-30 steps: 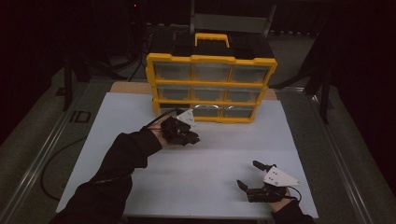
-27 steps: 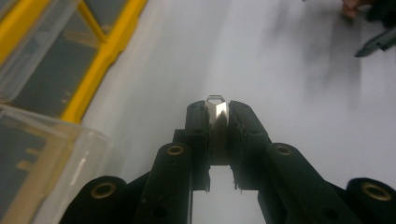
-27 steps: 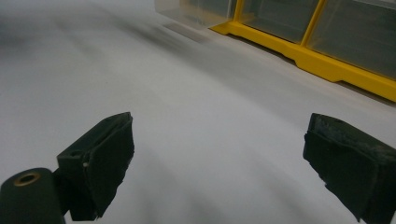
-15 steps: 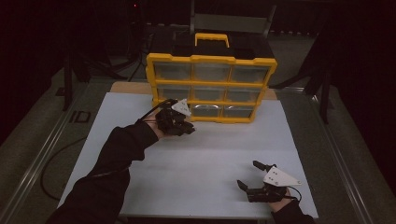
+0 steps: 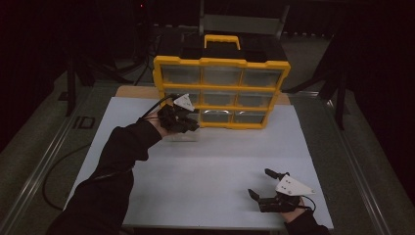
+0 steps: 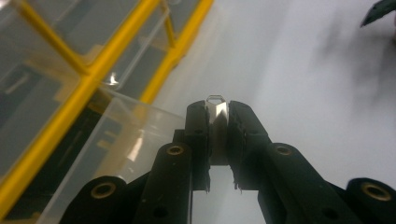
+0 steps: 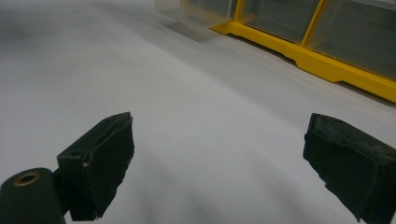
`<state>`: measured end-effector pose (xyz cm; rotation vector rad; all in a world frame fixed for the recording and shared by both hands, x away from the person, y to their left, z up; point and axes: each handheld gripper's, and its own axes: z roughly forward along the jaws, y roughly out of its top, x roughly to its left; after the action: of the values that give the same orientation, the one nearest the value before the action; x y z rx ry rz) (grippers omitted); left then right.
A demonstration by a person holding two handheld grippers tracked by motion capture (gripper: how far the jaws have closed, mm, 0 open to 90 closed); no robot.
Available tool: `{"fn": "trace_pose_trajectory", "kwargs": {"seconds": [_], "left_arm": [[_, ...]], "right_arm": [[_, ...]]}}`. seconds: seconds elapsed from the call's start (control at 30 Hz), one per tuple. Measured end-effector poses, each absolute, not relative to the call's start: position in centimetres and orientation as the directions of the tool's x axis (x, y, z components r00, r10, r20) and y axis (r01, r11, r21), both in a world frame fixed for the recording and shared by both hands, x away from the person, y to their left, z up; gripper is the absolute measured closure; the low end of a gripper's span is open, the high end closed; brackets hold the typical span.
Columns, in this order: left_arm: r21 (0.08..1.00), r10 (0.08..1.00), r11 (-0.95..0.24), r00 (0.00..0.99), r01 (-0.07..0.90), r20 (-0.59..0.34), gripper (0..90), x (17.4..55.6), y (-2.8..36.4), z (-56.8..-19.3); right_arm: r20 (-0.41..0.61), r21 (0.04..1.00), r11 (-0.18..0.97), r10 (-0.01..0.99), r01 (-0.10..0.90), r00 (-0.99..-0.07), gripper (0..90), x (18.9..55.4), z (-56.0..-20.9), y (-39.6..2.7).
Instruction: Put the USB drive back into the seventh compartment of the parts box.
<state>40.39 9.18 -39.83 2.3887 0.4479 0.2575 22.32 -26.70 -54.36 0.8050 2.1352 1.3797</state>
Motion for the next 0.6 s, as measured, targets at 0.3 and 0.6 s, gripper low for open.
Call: {"fn": "trace_pose_trajectory", "kwargs": {"seconds": [0.3,0.6], "left_arm": [[0.659,0.437,-0.699,0.895,0.278,0.085,79.7,41.6,9.6,-39.1],[0.671,0.511,-0.662,0.856,0.334,0.078,79.7,42.8,10.1,-39.3]], "right_arm": [[-0.073,0.920,0.324,0.692,0.219,-0.718,8.7,22.3,-54.4,-26.7],[-0.075,0.920,0.325,0.691,0.216,-0.719,8.7,22.3,-54.4,-26.7]]}}
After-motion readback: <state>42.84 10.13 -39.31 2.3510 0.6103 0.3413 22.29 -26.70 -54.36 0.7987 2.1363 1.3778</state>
